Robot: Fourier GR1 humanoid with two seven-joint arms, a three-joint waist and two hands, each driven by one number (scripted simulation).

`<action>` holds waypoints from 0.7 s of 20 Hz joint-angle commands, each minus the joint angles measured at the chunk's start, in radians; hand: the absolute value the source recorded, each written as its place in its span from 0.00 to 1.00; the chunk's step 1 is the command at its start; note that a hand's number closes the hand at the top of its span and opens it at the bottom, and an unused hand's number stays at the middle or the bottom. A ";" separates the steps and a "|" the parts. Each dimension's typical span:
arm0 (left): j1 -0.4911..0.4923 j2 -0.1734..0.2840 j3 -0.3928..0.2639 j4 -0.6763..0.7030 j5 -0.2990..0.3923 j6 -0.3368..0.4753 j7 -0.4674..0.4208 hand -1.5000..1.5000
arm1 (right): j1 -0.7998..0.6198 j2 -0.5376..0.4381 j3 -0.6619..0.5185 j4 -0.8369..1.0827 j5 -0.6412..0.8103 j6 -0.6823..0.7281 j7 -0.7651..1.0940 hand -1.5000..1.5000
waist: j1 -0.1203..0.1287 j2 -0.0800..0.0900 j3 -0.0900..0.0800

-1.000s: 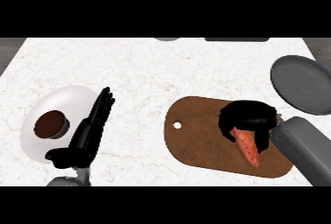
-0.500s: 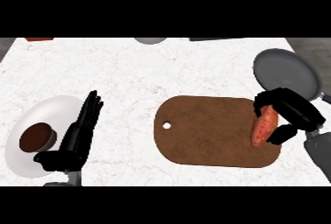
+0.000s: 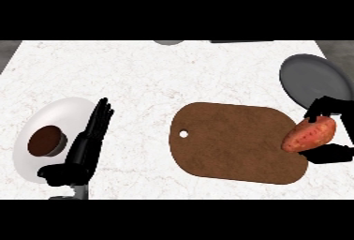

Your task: Pick the sweet potato from the cutting board and place it in the pan

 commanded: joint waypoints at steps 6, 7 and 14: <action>-0.017 -0.020 -0.035 -0.009 -0.023 -0.020 0.020 0.50 | -0.047 0.047 -0.196 0.098 -0.127 0.022 0.088 1.00 | 0.057 0.014 0.002; -0.049 -0.040 -0.031 0.041 -0.023 -0.019 -0.003 0.50 | -0.102 0.058 -0.191 0.175 -0.078 -0.011 0.064 1.00 | 0.059 0.015 0.002; -0.058 -0.047 -0.050 -0.013 -0.038 -0.011 0.050 0.50 | -0.274 0.013 -0.277 0.583 0.054 -0.210 -0.195 1.00 | 0.082 0.021 0.004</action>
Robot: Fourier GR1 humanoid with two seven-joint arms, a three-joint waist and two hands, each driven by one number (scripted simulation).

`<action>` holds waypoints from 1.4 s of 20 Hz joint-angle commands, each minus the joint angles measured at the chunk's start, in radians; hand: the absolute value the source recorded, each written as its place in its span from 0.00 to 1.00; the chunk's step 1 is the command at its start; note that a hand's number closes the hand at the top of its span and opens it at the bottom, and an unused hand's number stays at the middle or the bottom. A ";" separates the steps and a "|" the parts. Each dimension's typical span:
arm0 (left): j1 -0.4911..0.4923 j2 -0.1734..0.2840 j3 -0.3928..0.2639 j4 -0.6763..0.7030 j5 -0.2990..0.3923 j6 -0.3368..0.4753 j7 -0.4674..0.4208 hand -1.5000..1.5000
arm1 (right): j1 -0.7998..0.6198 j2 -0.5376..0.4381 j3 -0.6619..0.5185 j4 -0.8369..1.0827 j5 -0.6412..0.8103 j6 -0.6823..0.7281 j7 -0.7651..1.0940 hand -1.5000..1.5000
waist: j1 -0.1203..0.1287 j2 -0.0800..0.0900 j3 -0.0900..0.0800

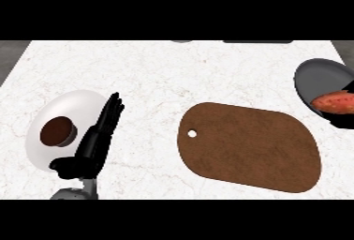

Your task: Pick the sweet potato from the cutting board and place it in the pan

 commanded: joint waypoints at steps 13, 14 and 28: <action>-0.008 -0.050 -0.047 -0.006 -0.035 0.012 -0.017 0.50 | -0.448 -0.090 -0.219 0.815 -0.006 -0.183 -0.401 1.00 | 0.055 0.020 0.005; -0.053 -0.001 0.013 0.030 0.002 -0.033 -0.019 0.50 | -0.469 -0.084 -0.217 0.837 0.001 -0.197 -0.413 1.00 | 0.053 0.023 0.005; -0.020 -0.022 -0.026 0.011 0.000 -0.044 -0.022 0.50 | -0.533 -0.062 -0.089 1.035 0.115 0.137 -0.334 0.00 | 0.080 0.032 0.008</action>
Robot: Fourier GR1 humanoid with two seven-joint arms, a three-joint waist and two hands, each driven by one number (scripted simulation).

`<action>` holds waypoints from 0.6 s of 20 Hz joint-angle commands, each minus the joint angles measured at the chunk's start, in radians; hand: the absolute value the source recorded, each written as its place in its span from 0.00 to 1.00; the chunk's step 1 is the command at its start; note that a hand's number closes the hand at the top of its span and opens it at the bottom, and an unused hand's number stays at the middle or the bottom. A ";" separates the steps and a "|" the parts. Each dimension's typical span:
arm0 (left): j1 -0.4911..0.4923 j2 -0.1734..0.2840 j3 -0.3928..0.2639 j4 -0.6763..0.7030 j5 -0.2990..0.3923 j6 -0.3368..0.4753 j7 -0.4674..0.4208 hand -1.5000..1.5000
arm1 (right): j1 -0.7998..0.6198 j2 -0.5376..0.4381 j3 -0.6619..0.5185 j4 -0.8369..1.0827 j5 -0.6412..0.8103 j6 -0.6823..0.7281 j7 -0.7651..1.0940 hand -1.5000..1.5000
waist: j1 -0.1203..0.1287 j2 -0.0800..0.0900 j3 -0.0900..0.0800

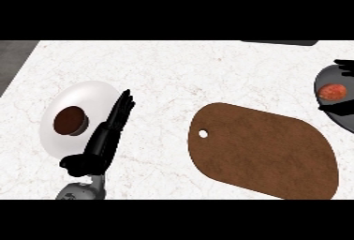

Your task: Pick the sweet potato from the cutting board and place it in the pan

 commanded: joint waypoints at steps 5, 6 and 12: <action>-0.003 -0.005 0.015 0.027 -0.011 0.016 -0.021 0.50 | -0.014 0.011 -0.160 0.026 -0.156 0.052 -0.157 0.00 | -0.031 -0.003 0.001; -0.018 -0.013 0.008 -0.010 -0.008 0.023 0.018 0.50 | -0.052 -0.008 -0.186 0.036 -0.183 0.091 -0.118 0.00 | -0.025 -0.006 0.001; 0.039 -0.013 -0.002 -0.017 -0.011 0.019 -0.015 0.50 | 0.008 -0.149 -0.257 0.092 -0.255 0.352 -0.145 0.00 | -0.043 -0.012 0.001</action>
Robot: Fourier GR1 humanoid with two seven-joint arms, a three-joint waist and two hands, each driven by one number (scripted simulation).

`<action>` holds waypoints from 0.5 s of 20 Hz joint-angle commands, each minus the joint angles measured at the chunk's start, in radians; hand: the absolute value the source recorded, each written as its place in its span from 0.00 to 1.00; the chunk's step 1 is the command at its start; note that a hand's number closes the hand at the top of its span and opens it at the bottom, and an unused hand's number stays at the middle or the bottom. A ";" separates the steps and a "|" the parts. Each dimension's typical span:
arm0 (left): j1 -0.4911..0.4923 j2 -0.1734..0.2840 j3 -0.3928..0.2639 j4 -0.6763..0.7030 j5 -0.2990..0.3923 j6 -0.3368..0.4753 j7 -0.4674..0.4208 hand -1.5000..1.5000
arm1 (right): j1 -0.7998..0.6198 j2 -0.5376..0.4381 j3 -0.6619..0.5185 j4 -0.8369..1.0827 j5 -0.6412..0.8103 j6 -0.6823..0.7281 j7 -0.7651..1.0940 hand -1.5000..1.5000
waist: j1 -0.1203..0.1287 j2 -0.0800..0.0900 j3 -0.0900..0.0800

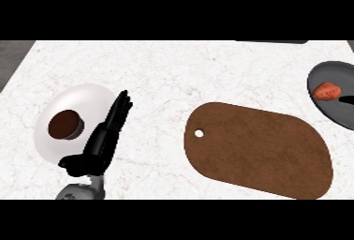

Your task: Pick the sweet potato from the cutting board and place it in the pan

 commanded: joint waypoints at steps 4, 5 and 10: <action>-0.008 0.007 0.018 -0.013 0.002 0.008 0.025 0.50 | 0.084 -0.104 -0.067 0.048 -0.074 0.312 -0.066 0.00 | -0.019 -0.004 0.001; -0.026 0.017 0.042 0.018 0.016 -0.006 0.004 0.50 | 0.084 -0.114 -0.066 0.047 -0.076 0.371 -0.073 0.00 | -0.024 -0.002 0.001; 0.035 0.037 0.037 -0.003 0.023 -0.030 -0.024 0.50 | 0.164 -0.143 -0.039 0.008 -0.057 0.503 -0.144 0.00 | -0.021 -0.008 0.001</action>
